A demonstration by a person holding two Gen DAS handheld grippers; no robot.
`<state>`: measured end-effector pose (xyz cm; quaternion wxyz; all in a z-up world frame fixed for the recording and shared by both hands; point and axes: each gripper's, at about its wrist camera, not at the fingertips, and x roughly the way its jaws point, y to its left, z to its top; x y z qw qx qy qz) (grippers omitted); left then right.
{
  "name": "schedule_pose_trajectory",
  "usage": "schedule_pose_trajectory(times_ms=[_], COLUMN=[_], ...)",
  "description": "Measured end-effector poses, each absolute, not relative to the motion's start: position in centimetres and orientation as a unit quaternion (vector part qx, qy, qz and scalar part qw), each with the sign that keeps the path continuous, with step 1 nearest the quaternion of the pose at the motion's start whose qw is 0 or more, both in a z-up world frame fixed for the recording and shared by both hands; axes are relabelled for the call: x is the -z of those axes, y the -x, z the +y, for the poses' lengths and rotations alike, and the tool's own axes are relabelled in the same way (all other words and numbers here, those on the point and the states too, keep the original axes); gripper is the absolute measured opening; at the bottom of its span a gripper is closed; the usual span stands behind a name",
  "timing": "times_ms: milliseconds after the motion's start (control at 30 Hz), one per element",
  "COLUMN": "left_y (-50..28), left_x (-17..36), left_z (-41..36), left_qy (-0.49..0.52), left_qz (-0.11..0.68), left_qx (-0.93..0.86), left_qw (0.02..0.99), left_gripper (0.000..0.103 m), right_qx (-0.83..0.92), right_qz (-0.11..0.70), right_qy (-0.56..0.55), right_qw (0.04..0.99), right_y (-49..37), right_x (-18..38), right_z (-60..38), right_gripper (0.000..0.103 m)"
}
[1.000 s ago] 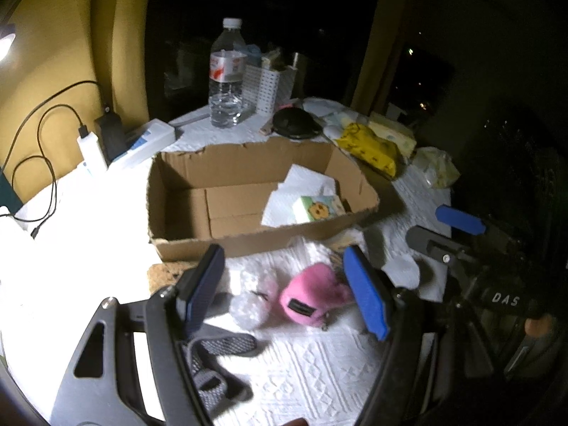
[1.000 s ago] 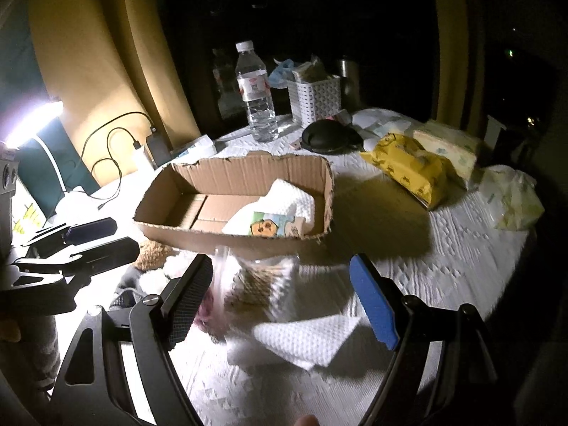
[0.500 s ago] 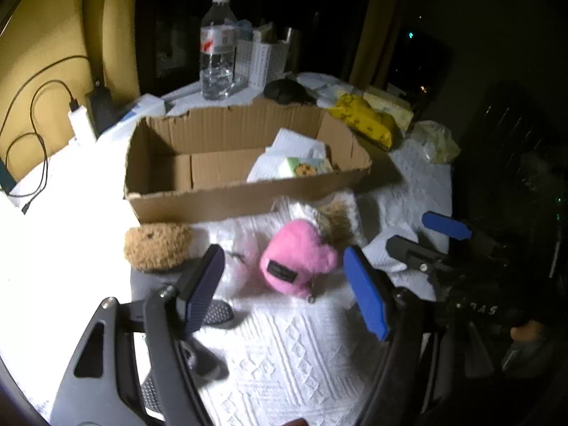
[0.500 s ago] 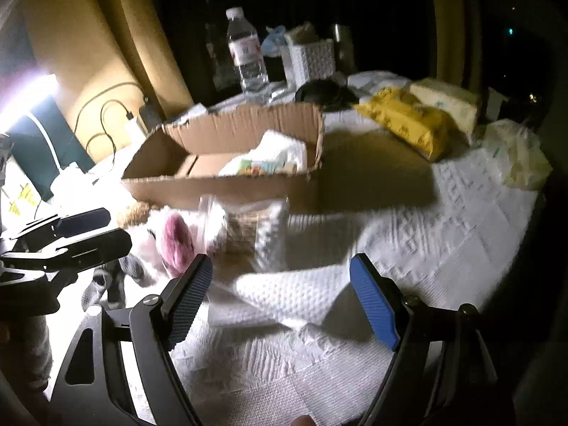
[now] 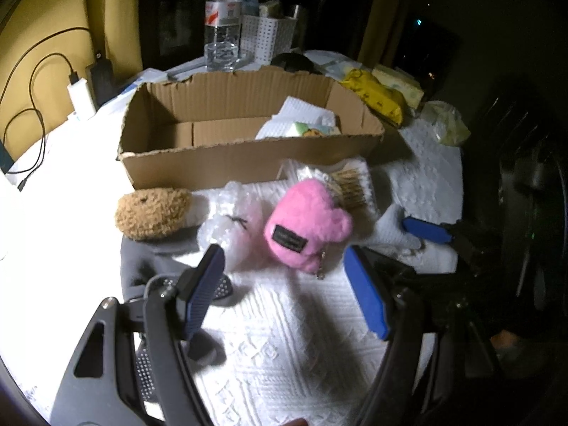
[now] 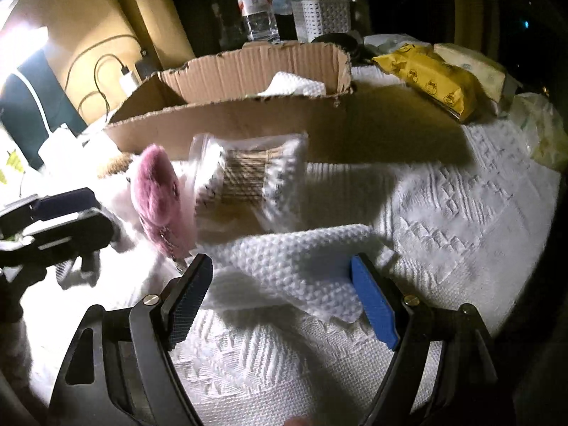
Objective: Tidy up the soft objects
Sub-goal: 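Move the left tool to the pink plush while the right tool reaches the white waffle towel, then grasp the white waffle towel with the right tool while the left tool grasps the pink plush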
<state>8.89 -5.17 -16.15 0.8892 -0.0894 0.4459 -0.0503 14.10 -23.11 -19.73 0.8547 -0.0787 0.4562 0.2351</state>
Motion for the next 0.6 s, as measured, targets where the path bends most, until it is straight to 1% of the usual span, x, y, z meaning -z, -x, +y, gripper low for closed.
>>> schedule_pose_trajectory(times_ms=[33, 67, 100, 167, 233, 300, 367, 600], left_y=[-9.0, -9.0, -9.1, -9.4, -9.5, -9.5, -9.7, -10.6], left_x=[16.2, 16.3, 16.5, 16.9, 17.1, 17.1, 17.0, 16.5], left_z=[-5.2, -5.3, -5.4, -5.6, -5.9, -6.2, -6.6, -8.2], left_qy=[0.089, 0.088, 0.088, 0.087, 0.086, 0.083, 0.078, 0.049], left_qz=[0.447, 0.448, 0.449, 0.453, 0.456, 0.456, 0.456, 0.446], left_qx=[0.05, 0.05, 0.051, 0.05, 0.052, 0.054, 0.055, 0.058], left_qw=[0.889, 0.888, 0.888, 0.886, 0.884, 0.884, 0.885, 0.892], left_gripper=[0.071, 0.071, 0.071, 0.071, 0.071, 0.071, 0.071, 0.071], right_qx=[-0.234, -0.23, -0.217, -0.205, -0.202, -0.197, -0.193, -0.195], right_qz=[0.453, 0.45, 0.444, 0.432, 0.428, 0.427, 0.425, 0.419], right_qy=[0.085, 0.094, 0.114, 0.137, 0.134, 0.131, 0.126, 0.087], right_qw=[0.856, 0.858, 0.862, 0.868, 0.871, 0.873, 0.875, 0.883], right_y=[-14.0, -13.9, -13.7, -13.4, -13.3, -13.4, -13.7, -13.6], right_x=[19.8, 19.9, 20.1, 20.4, 20.2, 20.0, 19.8, 19.1], right_z=[-23.0, -22.9, -22.6, -22.5, -22.9, -23.5, -24.3, -26.9], right_gripper=[0.082, 0.08, 0.072, 0.067, 0.054, 0.033, 0.02, 0.019])
